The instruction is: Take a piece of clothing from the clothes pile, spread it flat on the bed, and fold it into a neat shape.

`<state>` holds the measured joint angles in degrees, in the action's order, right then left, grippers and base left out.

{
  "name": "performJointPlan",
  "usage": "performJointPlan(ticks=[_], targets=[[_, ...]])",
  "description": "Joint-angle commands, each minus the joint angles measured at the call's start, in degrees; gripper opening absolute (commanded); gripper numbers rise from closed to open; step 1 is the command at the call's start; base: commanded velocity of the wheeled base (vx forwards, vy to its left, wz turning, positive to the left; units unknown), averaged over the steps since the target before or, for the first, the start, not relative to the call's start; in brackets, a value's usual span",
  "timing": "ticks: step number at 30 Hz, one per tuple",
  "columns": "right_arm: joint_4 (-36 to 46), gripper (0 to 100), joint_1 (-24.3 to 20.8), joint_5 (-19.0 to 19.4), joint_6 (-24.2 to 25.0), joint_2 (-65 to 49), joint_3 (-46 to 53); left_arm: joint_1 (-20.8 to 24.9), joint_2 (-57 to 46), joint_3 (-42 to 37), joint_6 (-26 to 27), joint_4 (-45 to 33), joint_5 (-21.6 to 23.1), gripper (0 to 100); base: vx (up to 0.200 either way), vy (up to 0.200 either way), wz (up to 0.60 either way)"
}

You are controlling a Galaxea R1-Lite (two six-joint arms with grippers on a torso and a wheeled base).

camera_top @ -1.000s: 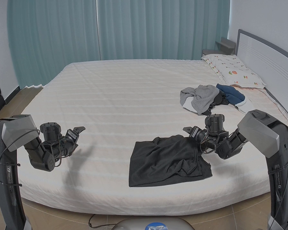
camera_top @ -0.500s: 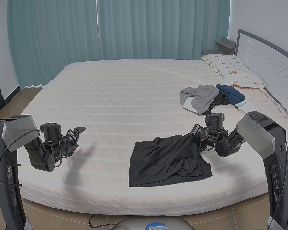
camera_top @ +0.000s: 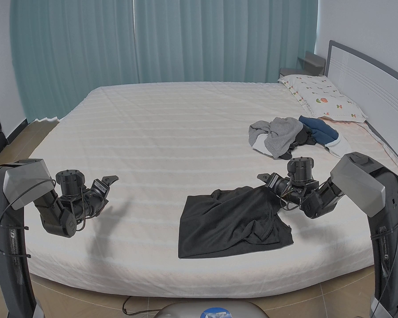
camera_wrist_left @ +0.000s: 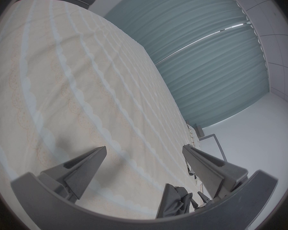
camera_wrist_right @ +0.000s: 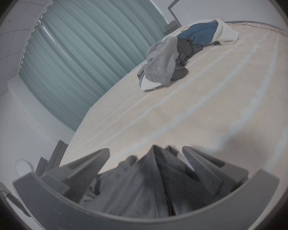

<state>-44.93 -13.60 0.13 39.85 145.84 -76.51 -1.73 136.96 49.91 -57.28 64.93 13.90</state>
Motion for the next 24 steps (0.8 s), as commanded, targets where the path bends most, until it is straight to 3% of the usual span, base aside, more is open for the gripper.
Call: performJointPlan(ticks=[1, 6, 9, 17, 24], targets=[[-0.4, 100, 0.6, 2.9, 0.2, -7.6, 7.4, 0.0, 0.0, 0.0, 0.0, 0.0, 0.0, 100, 0.0, 0.0, 0.0], [-2.4, 100, -0.3, 11.3, -0.5, -17.0, 24.2, 0.0, 0.1, 0.0, 0.0, 0.0, 0.0, 100, 0.0, 0.0, 0.0], [-5.0, 100, -2.3, 13.9, -0.3, -20.0, 32.5, -0.1, 0.1, 0.1, 0.0, 0.0, 0.0, 100, 0.0, 0.0, 0.0], [-9.3, 100, -8.0, 14.0, 0.2, -19.5, 39.8, 0.0, 0.2, 0.4, 0.0, 0.0, 0.0, 100, 0.0, 0.0, 0.0], [-11.8, 100, -9.1, 13.6, 2.4, -17.4, 40.1, 0.0, 0.3, 0.4, 0.1, 0.0, 0.0, 100, 0.0, 0.0, 0.0]])
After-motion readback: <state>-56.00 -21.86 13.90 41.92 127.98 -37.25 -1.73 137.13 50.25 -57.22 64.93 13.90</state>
